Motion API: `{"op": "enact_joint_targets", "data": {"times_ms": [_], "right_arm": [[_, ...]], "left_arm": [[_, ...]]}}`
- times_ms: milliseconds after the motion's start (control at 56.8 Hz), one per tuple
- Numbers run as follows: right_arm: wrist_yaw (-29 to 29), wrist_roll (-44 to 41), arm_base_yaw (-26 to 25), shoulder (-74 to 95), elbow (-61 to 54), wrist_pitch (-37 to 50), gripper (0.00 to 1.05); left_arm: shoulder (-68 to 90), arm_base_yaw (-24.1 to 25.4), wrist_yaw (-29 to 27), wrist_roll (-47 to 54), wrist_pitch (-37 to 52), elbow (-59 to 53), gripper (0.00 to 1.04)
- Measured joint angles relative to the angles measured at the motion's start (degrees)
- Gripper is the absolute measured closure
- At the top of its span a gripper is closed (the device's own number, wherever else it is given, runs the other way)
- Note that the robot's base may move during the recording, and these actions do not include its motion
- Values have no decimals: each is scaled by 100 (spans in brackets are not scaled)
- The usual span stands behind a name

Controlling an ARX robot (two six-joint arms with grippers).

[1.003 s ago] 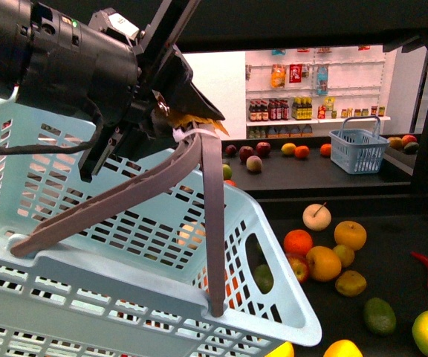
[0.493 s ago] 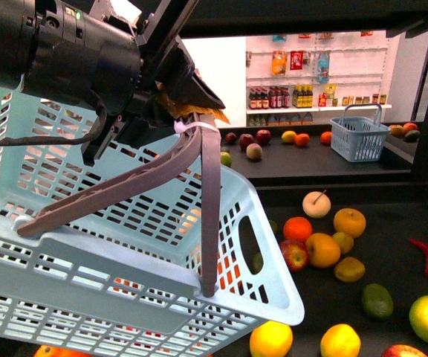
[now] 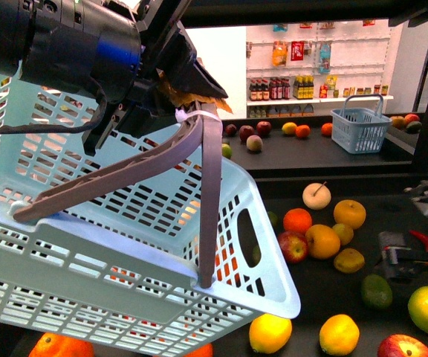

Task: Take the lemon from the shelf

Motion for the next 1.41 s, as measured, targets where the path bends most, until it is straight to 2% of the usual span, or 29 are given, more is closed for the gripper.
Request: {"op": "enact_joint_targets", "data": {"times_ms": [176, 352, 475, 1021, 1056, 1162, 1232, 1408], "right_arm": [[227, 107, 262, 946, 756, -197, 7], [756, 225, 326, 1663, 1624, -610, 7], [741, 435, 348, 1987, 2116, -850, 7], [1058, 632, 592, 2562, 2846, -1283, 7], [1062, 651, 592, 2575, 2870, -1296, 9], [1115, 678, 584, 2581, 2872, -1357, 26], [1099, 713, 562, 2564, 2844, -1355, 32], [960, 739, 468, 2262, 2400, -1110, 33]], "left_arm": [[0, 0, -2, 2, 2, 0, 91], [0, 0, -2, 2, 0, 0, 91], [0, 0, 0, 2, 0, 0, 91], [0, 0, -2, 0, 0, 0, 91], [0, 0, -2, 2, 0, 0, 91], [0, 2, -2, 2, 0, 0, 91], [0, 0, -2, 2, 0, 0, 91], [0, 0, -4, 2, 0, 0, 91]]}}
